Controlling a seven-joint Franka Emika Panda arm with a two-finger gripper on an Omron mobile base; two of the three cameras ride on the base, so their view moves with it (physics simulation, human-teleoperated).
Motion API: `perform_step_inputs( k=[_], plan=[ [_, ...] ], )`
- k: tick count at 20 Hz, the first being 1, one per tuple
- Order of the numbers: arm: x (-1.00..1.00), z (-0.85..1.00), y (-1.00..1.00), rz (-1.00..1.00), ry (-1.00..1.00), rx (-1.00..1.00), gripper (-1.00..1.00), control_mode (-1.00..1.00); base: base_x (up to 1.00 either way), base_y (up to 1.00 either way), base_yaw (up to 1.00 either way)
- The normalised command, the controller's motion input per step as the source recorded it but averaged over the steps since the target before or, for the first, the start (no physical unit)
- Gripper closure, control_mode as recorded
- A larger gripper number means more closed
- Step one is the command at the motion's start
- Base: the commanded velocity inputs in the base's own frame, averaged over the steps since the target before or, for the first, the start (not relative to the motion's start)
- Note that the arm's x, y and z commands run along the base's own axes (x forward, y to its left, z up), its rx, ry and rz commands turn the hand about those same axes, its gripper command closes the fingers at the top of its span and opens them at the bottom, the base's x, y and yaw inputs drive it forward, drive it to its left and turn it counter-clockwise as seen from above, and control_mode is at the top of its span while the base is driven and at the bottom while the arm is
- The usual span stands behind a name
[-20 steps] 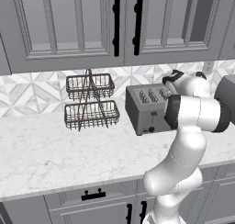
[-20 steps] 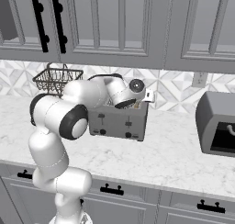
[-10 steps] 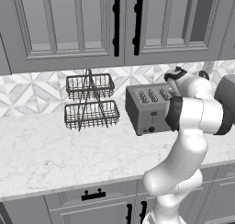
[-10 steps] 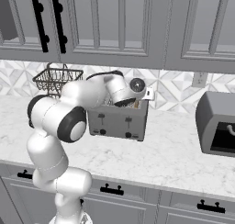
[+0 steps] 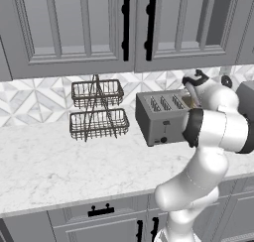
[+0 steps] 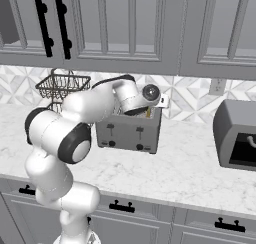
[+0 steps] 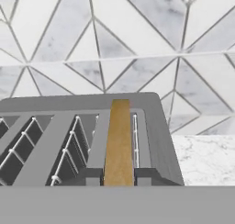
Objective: Start the toaster. Once the lever pops up, take the bread to the plate on the dining counter.
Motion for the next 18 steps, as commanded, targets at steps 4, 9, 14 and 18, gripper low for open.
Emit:
perform_step_inputs(
  k=[4,9,14,18],
  plan=[
    [-0.16,0.40,0.00,0.00,-0.02,0.01,1.00,-1.00,0.00,0.00,0.00],
    [-0.12,0.29,0.00,0.00,-0.04,0.00,1.00,-1.00,0.00,0.00,0.00],
    [-0.01,-0.02,0.00,0.00,-0.08,0.00,1.00,-1.00,0.00,0.00,0.00],
    [-0.18,0.11,0.00,0.00,-0.13,0.00,1.00,-1.00,0.00,0.00,0.00]
  ],
)
